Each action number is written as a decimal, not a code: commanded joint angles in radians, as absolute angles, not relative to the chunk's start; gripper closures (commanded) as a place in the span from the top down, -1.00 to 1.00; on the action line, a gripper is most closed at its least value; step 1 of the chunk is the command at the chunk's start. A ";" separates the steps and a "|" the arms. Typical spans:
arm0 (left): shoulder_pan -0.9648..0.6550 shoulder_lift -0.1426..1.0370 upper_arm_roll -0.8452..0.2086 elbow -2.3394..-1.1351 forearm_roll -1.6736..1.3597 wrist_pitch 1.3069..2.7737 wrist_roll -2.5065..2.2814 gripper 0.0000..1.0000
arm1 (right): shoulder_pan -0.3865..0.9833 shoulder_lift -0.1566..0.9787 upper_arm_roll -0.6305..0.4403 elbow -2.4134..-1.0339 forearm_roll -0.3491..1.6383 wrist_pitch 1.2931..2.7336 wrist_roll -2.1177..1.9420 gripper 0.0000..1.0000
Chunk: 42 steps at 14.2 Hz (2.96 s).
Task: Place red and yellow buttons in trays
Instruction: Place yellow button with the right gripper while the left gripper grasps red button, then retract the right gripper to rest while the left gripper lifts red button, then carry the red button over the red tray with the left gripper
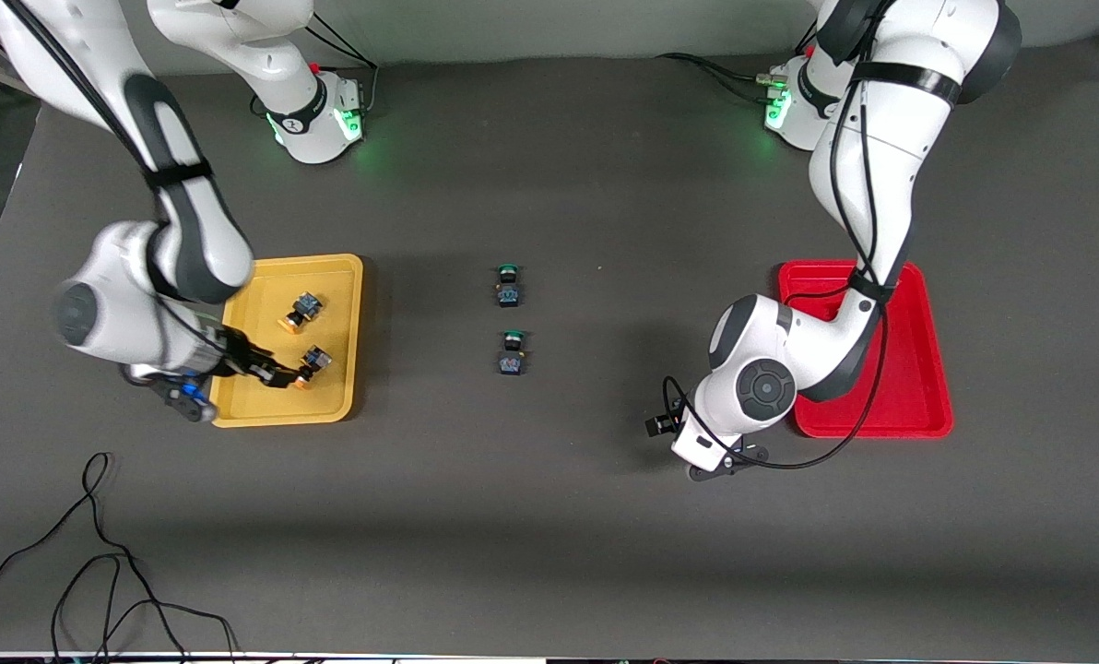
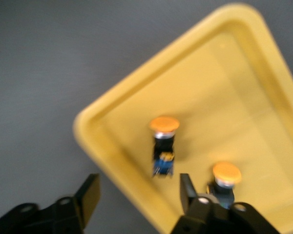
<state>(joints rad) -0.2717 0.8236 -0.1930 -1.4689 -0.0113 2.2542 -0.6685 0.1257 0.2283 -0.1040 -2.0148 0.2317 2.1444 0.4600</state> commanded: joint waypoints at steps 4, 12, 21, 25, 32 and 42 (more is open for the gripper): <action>-0.281 0.811 -0.184 -1.502 0.008 2.269 -0.683 -0.32 | 0.120 -0.159 -0.091 -2.005 0.094 1.962 0.171 1.00; -0.275 0.616 -0.186 -1.462 -0.012 1.872 -0.704 -1.00 | 0.078 -0.247 -0.026 -1.925 0.005 1.798 0.003 1.00; 0.015 0.181 -0.178 -1.837 0.003 1.725 -0.226 -1.00 | 0.061 -0.230 -0.015 -1.870 -0.003 1.728 -0.034 1.00; 0.119 0.179 -0.176 -2.049 0.070 2.013 -0.086 -1.00 | 0.061 -0.233 -0.028 -1.833 0.046 1.701 -0.035 1.00; 0.201 0.271 -0.176 -2.192 0.123 2.336 0.044 -1.00 | 0.063 -0.175 -0.026 -1.752 0.048 1.634 -0.038 1.00; 0.232 0.311 -0.176 -2.102 0.123 2.253 0.115 0.99 | 0.061 -0.161 -0.025 -1.747 0.048 1.632 -0.038 1.00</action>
